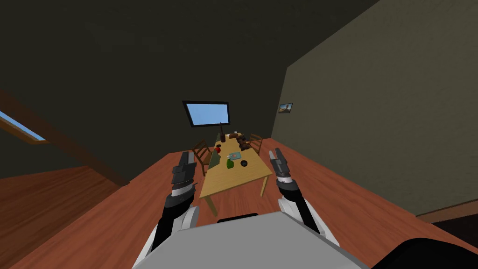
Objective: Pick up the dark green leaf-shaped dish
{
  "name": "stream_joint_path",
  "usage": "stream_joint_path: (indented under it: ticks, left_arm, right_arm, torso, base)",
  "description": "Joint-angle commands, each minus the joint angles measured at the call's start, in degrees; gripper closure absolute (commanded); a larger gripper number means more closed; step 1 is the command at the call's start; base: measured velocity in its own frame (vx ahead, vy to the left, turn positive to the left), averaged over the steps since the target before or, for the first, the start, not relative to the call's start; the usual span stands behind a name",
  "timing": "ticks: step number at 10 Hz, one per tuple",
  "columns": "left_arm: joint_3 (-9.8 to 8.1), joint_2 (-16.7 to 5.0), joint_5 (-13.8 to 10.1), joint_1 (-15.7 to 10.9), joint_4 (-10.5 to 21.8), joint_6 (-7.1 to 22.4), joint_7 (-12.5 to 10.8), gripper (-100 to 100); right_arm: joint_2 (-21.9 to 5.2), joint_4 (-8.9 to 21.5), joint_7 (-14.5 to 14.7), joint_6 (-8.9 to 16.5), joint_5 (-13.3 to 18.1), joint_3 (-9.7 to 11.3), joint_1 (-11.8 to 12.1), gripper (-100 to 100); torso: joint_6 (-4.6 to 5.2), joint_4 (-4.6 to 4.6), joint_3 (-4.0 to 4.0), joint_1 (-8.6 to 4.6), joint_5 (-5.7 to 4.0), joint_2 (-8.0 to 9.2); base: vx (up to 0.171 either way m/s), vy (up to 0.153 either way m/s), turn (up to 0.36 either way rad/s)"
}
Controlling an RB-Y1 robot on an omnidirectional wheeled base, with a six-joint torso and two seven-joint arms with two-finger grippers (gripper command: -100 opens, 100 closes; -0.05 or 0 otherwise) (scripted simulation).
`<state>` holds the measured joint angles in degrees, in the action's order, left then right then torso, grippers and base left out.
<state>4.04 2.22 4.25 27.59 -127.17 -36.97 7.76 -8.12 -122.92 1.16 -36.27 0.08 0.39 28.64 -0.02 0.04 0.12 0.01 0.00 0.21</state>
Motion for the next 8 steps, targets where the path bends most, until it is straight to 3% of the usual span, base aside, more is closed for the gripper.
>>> stream_joint_path:
  ticks: [1, 8]
  left_arm:
    - [0.0, 0.0, 0.0, 0.0, 0.0, 0.0, 0.0, 0]
    - [-0.01, 0.0, 0.0, 0.0, 0.0, 0.0, 0.0, 0]
  right_arm:
    - [-1.8, 0.8, 0.4, -0.3, 0.9, 0.0, 0.1, -100]
    - [-12.7, 9.5, 4.5, -1.8, 11.0, -0.2, 0.8, -100]
  torso:
    - [0.0, 0.0, 0.0, 0.0, 0.0, 0.0]
    - [0.05, 0.0, -0.02, 0.01, 0.01, -0.04]
  base:
    - [-0.044, 0.003, 0.056]
    - [-0.045, 0.011, 0.224]
